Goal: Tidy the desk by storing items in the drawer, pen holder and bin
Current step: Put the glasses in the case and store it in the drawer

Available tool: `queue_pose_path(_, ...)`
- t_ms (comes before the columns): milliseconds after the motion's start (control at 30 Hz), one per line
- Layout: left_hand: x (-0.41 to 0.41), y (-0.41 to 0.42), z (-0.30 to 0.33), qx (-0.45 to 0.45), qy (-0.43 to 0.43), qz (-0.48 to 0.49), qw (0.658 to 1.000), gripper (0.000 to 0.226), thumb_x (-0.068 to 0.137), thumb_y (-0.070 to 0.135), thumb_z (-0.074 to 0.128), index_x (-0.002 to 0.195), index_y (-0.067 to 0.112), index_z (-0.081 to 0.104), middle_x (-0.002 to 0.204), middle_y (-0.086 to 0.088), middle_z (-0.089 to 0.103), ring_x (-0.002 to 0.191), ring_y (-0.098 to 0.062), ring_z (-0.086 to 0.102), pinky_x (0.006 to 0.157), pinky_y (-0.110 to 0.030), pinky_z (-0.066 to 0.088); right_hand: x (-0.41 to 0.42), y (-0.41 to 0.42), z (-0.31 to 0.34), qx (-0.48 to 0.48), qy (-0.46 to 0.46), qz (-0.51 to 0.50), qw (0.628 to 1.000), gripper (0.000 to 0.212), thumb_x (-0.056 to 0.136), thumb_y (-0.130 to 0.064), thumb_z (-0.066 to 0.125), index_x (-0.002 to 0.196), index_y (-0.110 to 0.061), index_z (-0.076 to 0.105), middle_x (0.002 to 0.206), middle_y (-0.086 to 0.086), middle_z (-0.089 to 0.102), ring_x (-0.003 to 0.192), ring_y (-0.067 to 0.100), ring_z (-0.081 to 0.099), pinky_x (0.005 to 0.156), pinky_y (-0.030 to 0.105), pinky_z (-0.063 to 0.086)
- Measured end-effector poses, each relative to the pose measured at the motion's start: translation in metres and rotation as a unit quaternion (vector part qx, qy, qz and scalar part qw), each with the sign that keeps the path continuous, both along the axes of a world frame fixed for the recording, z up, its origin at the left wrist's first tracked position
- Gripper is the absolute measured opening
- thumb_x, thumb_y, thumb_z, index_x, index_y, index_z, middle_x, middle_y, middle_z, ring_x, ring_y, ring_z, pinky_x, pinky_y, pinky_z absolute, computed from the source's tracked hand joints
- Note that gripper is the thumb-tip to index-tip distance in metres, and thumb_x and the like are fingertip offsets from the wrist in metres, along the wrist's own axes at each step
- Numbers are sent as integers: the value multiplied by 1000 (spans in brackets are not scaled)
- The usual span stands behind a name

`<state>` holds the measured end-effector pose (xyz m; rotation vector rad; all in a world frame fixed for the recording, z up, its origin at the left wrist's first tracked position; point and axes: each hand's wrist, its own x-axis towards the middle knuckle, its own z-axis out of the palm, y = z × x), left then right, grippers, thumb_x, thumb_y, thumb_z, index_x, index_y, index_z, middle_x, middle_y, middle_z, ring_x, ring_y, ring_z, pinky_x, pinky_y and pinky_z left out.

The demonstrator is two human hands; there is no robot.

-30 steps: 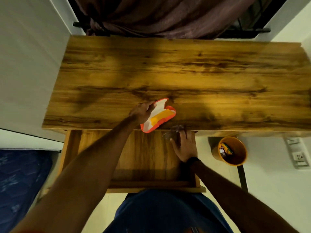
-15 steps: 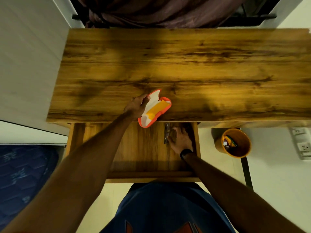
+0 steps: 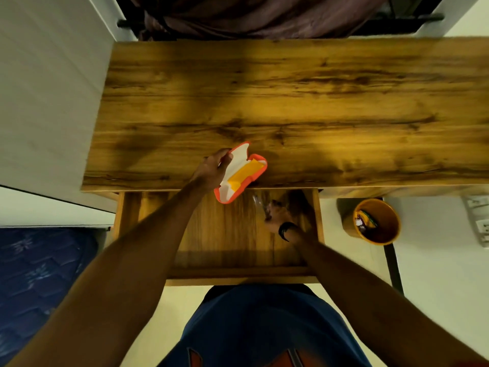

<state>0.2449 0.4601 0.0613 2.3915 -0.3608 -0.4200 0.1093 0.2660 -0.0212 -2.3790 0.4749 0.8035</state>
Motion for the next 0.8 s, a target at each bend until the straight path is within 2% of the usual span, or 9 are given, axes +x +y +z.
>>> queue_pose_path(67,5,-1,1,-5,0,0,1000,52,102,45,32,140,14,46,136,-13,56,120,-32,55,101,-39,44,-7,-6,7,73,-5,-43,996,28,85,-9,60,112,-16,52,105,-3,58,107,20,59,78,27,48)
queue_pose_path(133,11,-2,1,-4,12,-3,1000,54,101,48,30,141,15,45,138,-12,56,120,-33,55,101,-42,47,-13,-14,24,133,-11,-34,991,32,88,-12,62,118,-18,52,109,-8,57,106,13,57,79,21,41)
queue_pose_path(300,24,-10,5,11,14,-17,1000,62,98,57,27,142,17,45,138,-10,56,120,-32,56,100,-46,48,-22,-34,65,238,-96,-49,965,12,95,-8,52,105,-11,59,95,-9,61,87,5,59,77,23,43)
queue_pose_path(400,28,-13,5,0,14,-36,999,58,99,54,30,141,17,46,138,-10,56,121,-31,55,100,-45,47,-29,-38,91,296,-99,-53,949,11,95,-15,50,103,-20,56,90,1,60,75,15,60,67,26,50)
queue_pose_path(467,29,-12,6,-11,28,-44,999,61,97,57,30,142,18,45,140,-9,55,124,-30,54,101,-45,46,-29,-35,107,310,-150,-52,937,18,97,-7,48,106,-21,54,88,5,60,69,12,63,61,25,53)
queue_pose_path(533,32,-10,5,-22,43,-46,998,65,95,61,30,141,18,46,140,-9,55,124,-29,54,102,-46,46,-20,-32,118,266,-222,-49,937,24,97,-2,48,110,-21,53,94,3,64,75,2,66,67,23,54)
queue_pose_path(633,35,-9,6,-46,56,-54,996,71,89,65,31,137,16,52,132,-9,61,116,-26,59,97,-44,50,16,-24,127,159,-339,-1,927,23,98,-13,52,119,-19,57,111,-1,67,97,-7,63,84,16,50)
queue_pose_path(733,40,-10,5,-85,82,-74,990,59,89,57,41,125,15,62,119,-8,67,107,-23,63,91,-37,49,55,-17,121,68,-373,87,921,30,99,-19,49,127,-23,57,124,4,65,113,19,62,96,32,48)
queue_pose_path(800,60,-3,-36,-69,117,-70,988,54,88,67,44,122,29,63,118,0,68,108,-20,63,93,-36,49,74,-14,113,12,-376,148,915,32,96,-16,50,127,-20,60,124,8,65,113,28,60,96,36,48)
